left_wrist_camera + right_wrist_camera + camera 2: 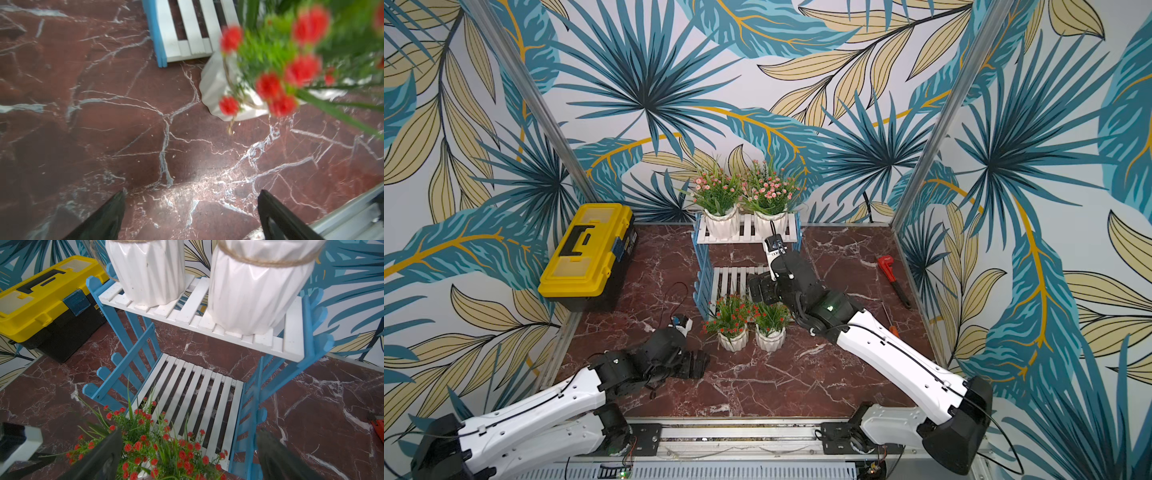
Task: Place the baby's breath potted plants on the rack by color
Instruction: Pick up the baby's breath potted plant from the center of the board.
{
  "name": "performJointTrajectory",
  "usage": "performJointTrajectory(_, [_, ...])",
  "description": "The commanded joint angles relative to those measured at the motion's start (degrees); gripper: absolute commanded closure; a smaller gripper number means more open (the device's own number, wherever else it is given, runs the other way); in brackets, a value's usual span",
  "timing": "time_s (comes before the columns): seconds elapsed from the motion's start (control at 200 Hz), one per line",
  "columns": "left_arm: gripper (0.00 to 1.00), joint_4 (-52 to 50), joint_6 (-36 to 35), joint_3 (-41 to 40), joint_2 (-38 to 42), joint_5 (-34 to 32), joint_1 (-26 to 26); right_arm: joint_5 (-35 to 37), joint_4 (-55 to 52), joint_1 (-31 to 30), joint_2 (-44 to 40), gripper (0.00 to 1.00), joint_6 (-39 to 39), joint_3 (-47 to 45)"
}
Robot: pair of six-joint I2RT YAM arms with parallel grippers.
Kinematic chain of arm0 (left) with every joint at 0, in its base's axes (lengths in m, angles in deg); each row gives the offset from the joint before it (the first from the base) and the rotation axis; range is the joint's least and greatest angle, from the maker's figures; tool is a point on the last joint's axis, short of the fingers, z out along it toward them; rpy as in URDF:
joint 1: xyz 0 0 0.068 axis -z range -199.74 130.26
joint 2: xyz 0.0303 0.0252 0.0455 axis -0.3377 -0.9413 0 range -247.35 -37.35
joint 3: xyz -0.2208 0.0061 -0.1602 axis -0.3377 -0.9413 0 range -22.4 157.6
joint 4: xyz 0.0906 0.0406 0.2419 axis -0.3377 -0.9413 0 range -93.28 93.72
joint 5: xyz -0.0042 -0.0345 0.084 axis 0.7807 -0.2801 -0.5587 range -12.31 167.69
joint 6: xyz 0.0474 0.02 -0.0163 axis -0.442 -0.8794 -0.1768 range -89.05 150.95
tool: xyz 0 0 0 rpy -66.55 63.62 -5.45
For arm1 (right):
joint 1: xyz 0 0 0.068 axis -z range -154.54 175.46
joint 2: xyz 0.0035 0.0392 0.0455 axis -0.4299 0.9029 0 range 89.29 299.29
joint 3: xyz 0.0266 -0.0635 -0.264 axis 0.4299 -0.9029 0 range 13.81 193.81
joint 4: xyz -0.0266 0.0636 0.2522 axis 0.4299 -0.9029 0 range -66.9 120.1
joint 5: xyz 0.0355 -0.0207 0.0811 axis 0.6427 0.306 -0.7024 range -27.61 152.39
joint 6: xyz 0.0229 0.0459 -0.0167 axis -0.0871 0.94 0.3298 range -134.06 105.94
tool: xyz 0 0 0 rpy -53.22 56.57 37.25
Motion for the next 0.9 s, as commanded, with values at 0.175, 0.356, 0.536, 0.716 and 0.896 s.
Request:
performJointTrajectory(0.175, [0.01, 37.58, -9.45, -10.74, -2.65, -13.69, 11.33, 3.13, 2.48, -0.17, -1.56, 0.0, 1.18, -4.06])
performJointTrajectory(0.356, [0.01, 46.69, -15.98, -9.9, -10.33, -17.43, 11.34, 3.89, 1.91, -0.17, -2.57, 0.01, 1.71, -5.04])
performJointTrajectory(0.536, [0.01, 53.1, -18.55, -8.28, -18.09, -18.81, 11.32, 4.23, 1.64, -0.17, -1.9, 0.0, 2.05, -5.08])
performJointTrajectory(0.716, [0.01, 56.71, -17.11, -8.21, -23.08, -21.11, 10.58, 3.74, 1.64, -0.16, -1.1, 0.01, 1.91, -4.81])
performJointTrajectory(0.896, [0.0, 57.85, -17.1, -7.16, -26.32, -18.46, 7.39, 3.35, 1.73, -0.17, -0.56, 0.01, 2.15, -4.63])
